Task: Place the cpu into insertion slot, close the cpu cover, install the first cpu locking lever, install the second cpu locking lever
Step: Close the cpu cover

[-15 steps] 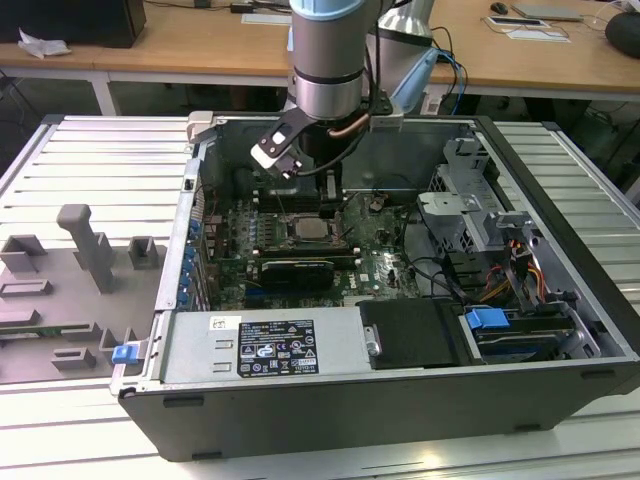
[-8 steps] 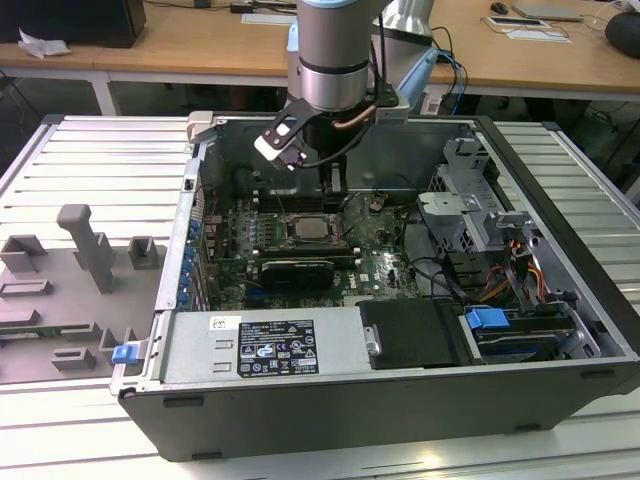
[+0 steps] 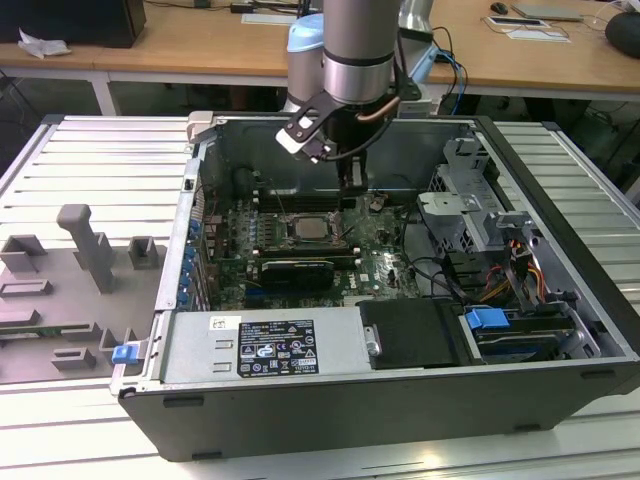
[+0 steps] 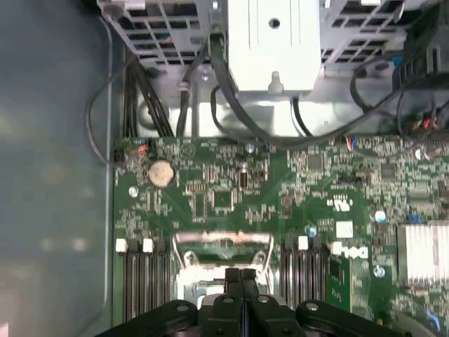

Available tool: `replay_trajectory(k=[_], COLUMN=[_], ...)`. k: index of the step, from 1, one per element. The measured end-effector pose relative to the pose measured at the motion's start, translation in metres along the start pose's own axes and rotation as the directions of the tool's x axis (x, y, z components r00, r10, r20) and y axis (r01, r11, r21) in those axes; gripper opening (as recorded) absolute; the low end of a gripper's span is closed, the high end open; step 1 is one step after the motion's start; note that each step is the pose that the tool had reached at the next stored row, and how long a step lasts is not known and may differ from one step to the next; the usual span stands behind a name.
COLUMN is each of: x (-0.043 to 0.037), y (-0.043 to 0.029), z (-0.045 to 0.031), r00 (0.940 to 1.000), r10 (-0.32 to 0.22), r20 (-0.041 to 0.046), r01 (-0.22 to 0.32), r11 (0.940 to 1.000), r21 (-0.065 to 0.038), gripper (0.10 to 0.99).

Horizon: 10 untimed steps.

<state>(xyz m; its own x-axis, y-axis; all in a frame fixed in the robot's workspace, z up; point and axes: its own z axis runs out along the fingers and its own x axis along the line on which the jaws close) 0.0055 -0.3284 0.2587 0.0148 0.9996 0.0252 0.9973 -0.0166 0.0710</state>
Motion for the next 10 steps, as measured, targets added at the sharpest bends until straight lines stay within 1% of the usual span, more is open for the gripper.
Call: replay_trajectory(k=[4,5,7,8,9,10], x=[0.0008,0.0011,0.0016,0.0022,0.0027,0.0036], y=[0.0053,0.0088,0.0129,0.0164,0.0185,0.0222], z=[-0.0056,-0.0056,-0.0054,-0.0051,-0.0049,-0.0047], r00=[1.0000,1.0000,1.0000,1.0000,1.0000,1.0000], r10=[-0.002,-0.003,-0.003,-0.002,-0.003,-0.003], r20=[-0.0001,-0.0005,-0.0002,-0.0003,-0.0002,-0.0001], r01=[0.002,0.003,0.003,0.002,0.003,0.003], r11=[1.0000,1.0000,1.0000,1.0000,1.0000,1.0000], r21=[0.000,0.000,0.000,0.000,0.001,0.001], gripper=[0.106,0.106,0.106,0.106,0.106,0.106])
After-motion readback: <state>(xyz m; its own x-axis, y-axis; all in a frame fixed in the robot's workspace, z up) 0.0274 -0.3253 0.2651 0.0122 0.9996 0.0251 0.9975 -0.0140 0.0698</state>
